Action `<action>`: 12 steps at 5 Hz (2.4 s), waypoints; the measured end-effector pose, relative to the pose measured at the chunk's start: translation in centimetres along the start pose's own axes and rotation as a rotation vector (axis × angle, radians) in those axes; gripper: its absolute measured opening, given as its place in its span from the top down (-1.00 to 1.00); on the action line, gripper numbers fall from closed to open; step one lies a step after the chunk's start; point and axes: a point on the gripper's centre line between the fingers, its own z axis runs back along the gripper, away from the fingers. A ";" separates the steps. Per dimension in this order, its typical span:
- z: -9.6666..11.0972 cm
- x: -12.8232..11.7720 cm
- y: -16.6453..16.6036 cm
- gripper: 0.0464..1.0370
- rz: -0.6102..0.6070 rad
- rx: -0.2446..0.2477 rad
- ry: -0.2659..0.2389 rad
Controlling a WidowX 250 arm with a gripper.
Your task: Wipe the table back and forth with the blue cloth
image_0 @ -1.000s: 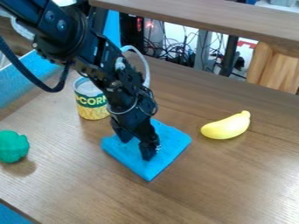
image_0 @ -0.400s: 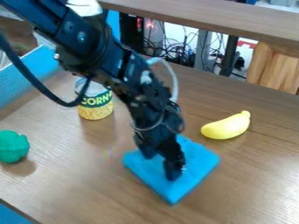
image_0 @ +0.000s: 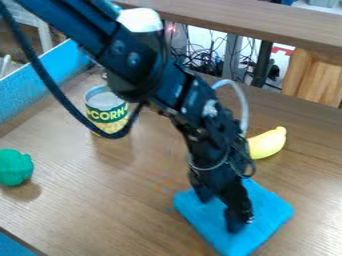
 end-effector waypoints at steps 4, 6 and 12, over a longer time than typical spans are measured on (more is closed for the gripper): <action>-1.0 1.7 -3.9 -0.95 -0.082 -0.021 0.003; -0.2 0.7 3.2 -0.95 0.068 0.053 -0.020; 2.7 -4.8 15.0 -0.94 0.435 0.154 -0.008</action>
